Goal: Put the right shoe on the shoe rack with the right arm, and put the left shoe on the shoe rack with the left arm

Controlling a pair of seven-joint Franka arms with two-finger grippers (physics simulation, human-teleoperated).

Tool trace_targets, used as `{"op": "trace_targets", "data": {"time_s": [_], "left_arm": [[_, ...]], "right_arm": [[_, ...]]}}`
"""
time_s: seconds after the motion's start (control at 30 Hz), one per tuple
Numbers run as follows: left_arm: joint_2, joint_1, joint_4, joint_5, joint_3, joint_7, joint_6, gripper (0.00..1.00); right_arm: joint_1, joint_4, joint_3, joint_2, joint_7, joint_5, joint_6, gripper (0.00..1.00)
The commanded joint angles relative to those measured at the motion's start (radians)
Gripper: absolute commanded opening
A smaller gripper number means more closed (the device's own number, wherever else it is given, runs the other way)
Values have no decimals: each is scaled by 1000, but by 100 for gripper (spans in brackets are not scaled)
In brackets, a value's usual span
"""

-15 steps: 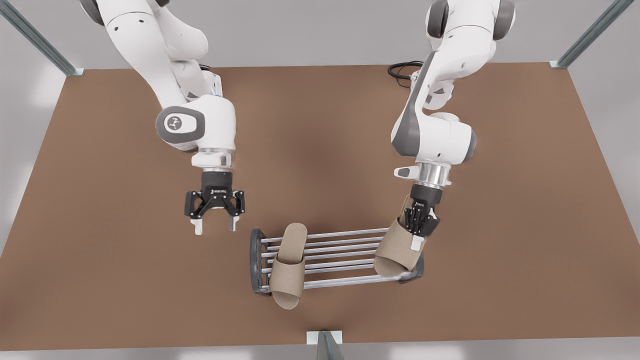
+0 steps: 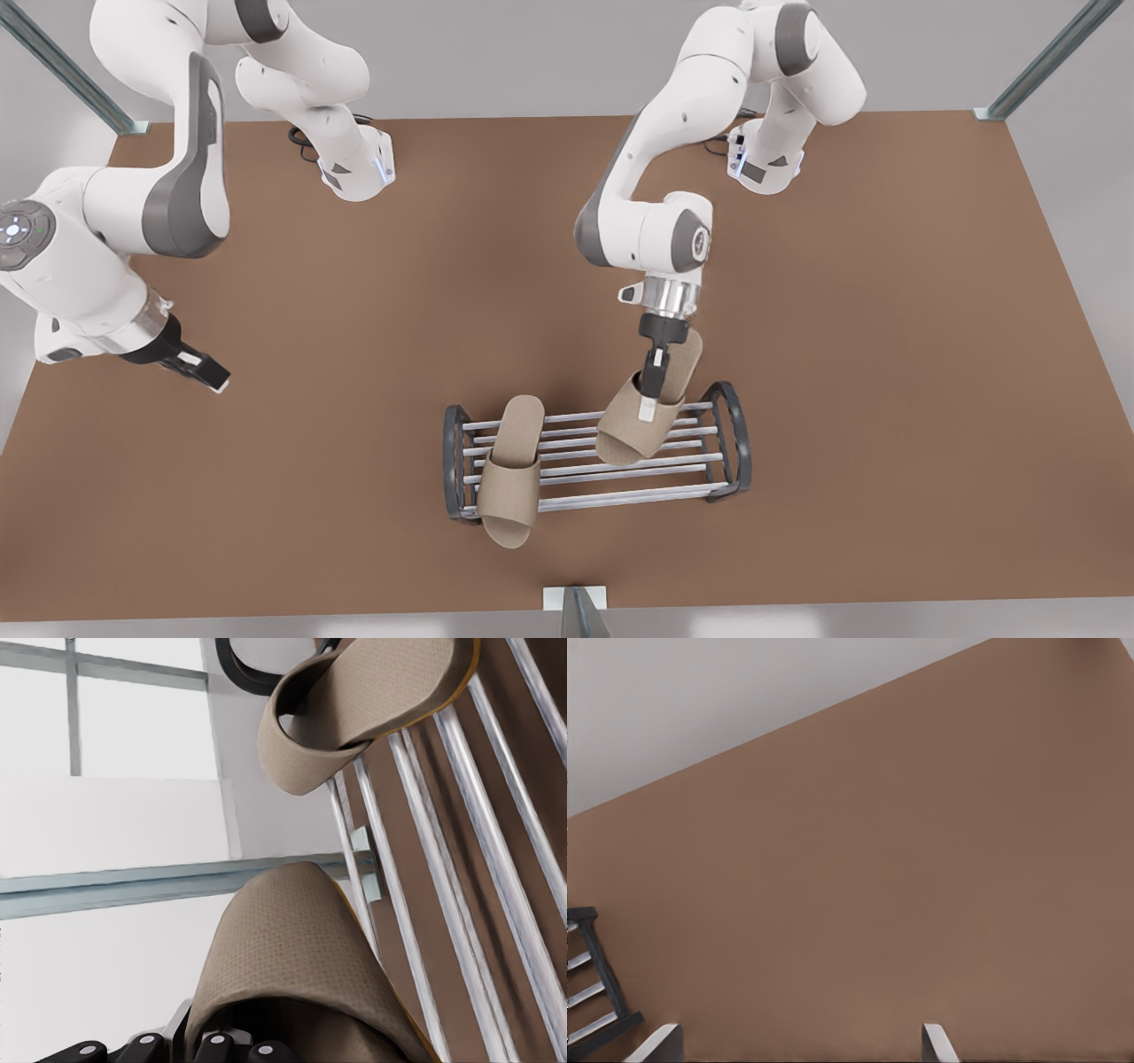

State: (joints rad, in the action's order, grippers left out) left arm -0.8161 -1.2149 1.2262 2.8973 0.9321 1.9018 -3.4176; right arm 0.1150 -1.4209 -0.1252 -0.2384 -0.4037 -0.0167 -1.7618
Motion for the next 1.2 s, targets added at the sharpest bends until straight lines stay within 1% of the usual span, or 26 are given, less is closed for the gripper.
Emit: {"op": "trace_targets", "data": {"time_s": [0.0, 0.1, 0.17, 0.3, 0.47, 0.5, 0.53, 0.57, 0.73, 0.77, 0.9, 1.0, 1.03, 1.1, 1.17], "left_arm": [[-67, 5, -54, 45, 13, 227, -38, 22], [-129, 49, -126, 40, 13, 275, -37, 22], [-172, 95, -185, -19, 11, 281, -37, 22], [-235, 118, -206, -122, 11, 299, -28, 22], [-276, 144, -218, -153, 8, 301, 11, 24], [-275, 144, -218, -153, 8, 301, 9, 49], [-270, 144, -218, -153, 8, 301, 9, 97], [-261, 144, -217, -155, 8, 301, 8, 100], [-232, 143, -201, -142, 13, 301, -2, 100], [-216, 140, -169, -141, 13, 301, 0, 100], [-184, 121, -126, -121, 17, 299, -6, 100], [-182, 81, -74, -124, 19, 307, -6, 100], [-181, 57, -53, -124, 36, 309, -6, 100], [-136, 9, 15, -122, 59, 307, -11, 100], [-112, -58, 72, -121, 106, 310, -35, 100]], "right_arm": [[-1, 13, -1, -2, 460, 40, 74, 100], [0, 25, -1, -4, 460, 38, 68, 100], [0, 27, -1, -5, 462, 38, 67, 100], [0, 42, -1, -16, 460, 38, 67, 100], [0, 48, 1, -21, 460, 40, 51, 100], [0, 46, 1, -21, 460, 40, 51, 100], [0, 48, 1, -21, 460, 40, 51, 100], [0, 48, 1, -21, 460, 40, 51, 100], [0, 48, 1, -21, 460, 40, 50, 100], [0, 48, 1, -22, 460, 38, 50, 100], [0, 48, 1, -21, 460, 38, 50, 100], [0, 48, 1, -22, 460, 38, 50, 100], [0, 48, 1, -21, 460, 38, 48, 100], [0, 48, 1, -22, 460, 38, 48, 100], [-1, 48, -1, -22, 460, 38, 39, 100]]}}
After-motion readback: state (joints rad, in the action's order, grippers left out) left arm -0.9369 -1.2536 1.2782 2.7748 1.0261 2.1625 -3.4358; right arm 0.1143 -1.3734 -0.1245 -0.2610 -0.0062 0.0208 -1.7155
